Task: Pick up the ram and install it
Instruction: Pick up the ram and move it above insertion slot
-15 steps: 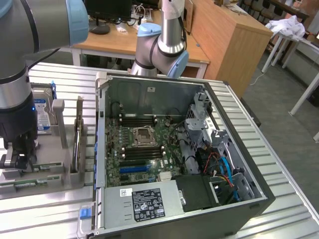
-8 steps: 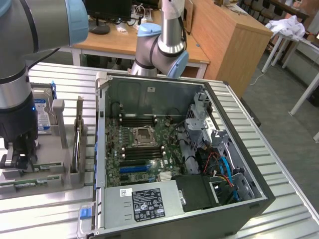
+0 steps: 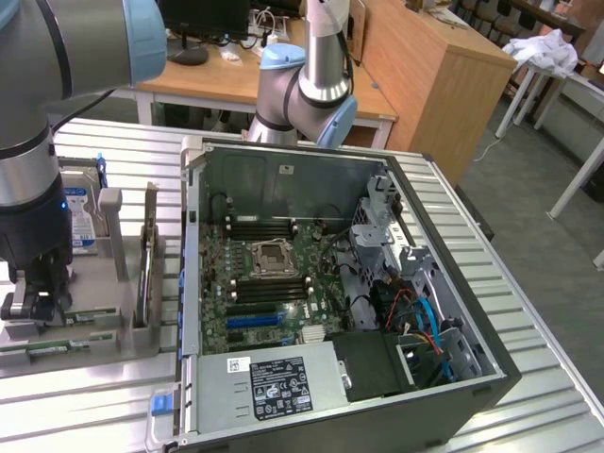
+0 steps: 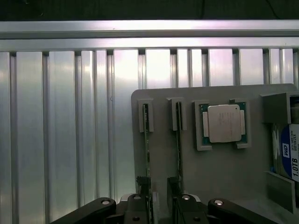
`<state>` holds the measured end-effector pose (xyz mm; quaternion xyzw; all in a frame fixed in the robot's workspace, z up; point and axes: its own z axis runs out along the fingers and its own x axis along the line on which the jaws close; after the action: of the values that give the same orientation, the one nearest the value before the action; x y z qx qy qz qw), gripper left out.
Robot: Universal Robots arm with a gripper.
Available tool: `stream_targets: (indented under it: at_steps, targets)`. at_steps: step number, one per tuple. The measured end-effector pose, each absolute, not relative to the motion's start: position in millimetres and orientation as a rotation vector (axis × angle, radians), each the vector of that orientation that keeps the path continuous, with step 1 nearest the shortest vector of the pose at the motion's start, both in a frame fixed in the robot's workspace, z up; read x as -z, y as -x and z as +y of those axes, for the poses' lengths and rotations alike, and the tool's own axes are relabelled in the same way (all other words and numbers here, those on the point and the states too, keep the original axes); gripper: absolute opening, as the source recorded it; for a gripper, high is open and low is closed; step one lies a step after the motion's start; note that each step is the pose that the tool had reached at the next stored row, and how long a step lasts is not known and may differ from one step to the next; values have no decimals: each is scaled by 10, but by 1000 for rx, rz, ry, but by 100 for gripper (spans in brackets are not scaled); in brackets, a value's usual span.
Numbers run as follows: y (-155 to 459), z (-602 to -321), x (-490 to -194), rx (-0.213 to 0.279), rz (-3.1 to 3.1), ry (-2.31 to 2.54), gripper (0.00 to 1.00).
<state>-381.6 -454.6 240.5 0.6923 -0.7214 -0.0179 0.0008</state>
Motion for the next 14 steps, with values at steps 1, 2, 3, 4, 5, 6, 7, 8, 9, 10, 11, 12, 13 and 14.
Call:
stream_targets:
  at_steps: [1,2,3,4,5,6,7,8,9,10,11,12,13,14]
  targets:
    - [3815,-4545,-2405,56,-2265,-2174,30]
    - [3811,-4545,-2405,56,-2265,-2174,30]
    - [3806,-4546,-2405,56,-2265,-2174,30]
    - [3800,-4546,-2406,56,-2265,-2174,30]
    - [3792,-4546,-2406,56,-2265,-2174,30]
    - [3784,-4546,-2405,56,-2265,-2174,30]
    - [3775,-4546,-2405,56,-2265,-2174,30]
    - [3766,-4546,-2405,56,-2265,-2174,30]
    - [3758,-4546,-2405,56,-2265,-2174,30]
    - [3749,-4546,-2405,56,-2265,-2174,30]
    - [3741,-4546,-2405,56,-2265,-2174,30]
    - [3733,-4546,-2405,56,-2265,-2174,30]
    - [3728,-4546,-2405,56,-2265,-2174,30]
    - [3722,-4546,-2405,56,-2265,-2174,30]
